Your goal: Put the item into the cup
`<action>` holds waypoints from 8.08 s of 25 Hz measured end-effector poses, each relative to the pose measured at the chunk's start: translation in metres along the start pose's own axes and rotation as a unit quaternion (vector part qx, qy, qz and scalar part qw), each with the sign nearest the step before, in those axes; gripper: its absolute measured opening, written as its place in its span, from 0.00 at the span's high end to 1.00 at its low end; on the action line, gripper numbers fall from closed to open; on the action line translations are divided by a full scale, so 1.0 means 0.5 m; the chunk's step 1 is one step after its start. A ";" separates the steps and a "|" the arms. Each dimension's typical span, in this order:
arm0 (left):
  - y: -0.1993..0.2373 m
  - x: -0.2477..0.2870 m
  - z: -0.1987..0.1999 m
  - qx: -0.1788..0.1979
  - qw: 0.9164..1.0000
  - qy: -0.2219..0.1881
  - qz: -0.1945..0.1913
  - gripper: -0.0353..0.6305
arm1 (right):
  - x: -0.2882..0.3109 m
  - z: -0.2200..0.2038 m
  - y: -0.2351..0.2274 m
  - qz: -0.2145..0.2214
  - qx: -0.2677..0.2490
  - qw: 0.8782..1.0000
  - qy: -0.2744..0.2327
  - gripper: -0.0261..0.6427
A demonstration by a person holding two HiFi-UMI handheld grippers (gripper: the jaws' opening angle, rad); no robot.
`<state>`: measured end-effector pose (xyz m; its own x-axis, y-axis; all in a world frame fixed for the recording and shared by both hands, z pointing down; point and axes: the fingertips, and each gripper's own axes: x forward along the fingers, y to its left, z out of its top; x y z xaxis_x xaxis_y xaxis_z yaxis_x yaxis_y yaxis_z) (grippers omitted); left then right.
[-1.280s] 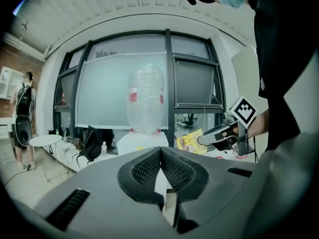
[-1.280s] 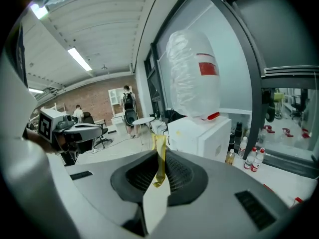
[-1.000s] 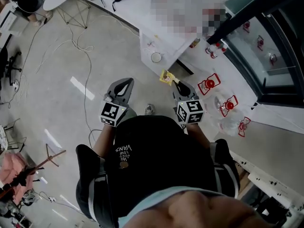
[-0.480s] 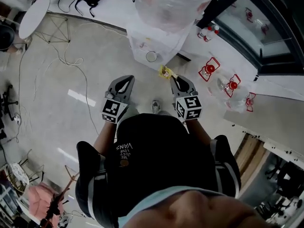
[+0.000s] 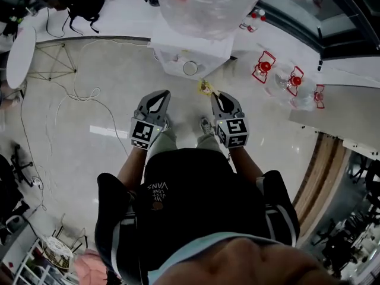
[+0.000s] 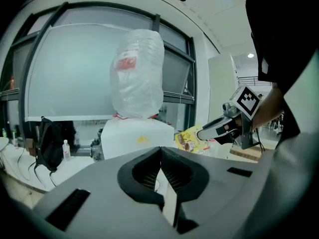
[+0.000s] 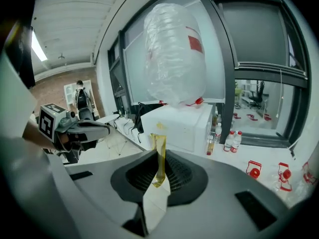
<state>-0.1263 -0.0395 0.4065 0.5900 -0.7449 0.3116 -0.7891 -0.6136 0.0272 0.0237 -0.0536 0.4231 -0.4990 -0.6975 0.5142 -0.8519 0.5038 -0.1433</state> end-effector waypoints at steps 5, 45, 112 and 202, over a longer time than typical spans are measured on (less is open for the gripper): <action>0.047 0.051 -0.069 0.019 0.999 0.010 -0.047 0.92 | 0.072 -0.037 0.008 -0.040 0.018 0.999 0.013 0.86; 0.170 0.432 -0.596 0.095 0.975 0.068 -0.190 0.64 | 0.571 -0.335 -0.100 -0.148 -0.038 0.987 0.057 0.86; 0.172 0.508 -0.632 0.043 0.926 0.085 -0.365 0.45 | 0.699 -0.386 -0.127 -0.078 -0.087 0.987 0.110 0.84; -0.140 -0.045 0.249 -0.014 0.991 -0.100 0.083 0.92 | -0.170 0.157 -0.078 0.060 -0.028 0.992 -0.112 0.89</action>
<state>-0.0632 -0.0126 0.2791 0.4710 -0.8741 0.1190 -0.8812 -0.4724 0.0182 0.0869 -0.0540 0.3185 -0.6239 -0.7235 0.2952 -0.7775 0.6126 -0.1419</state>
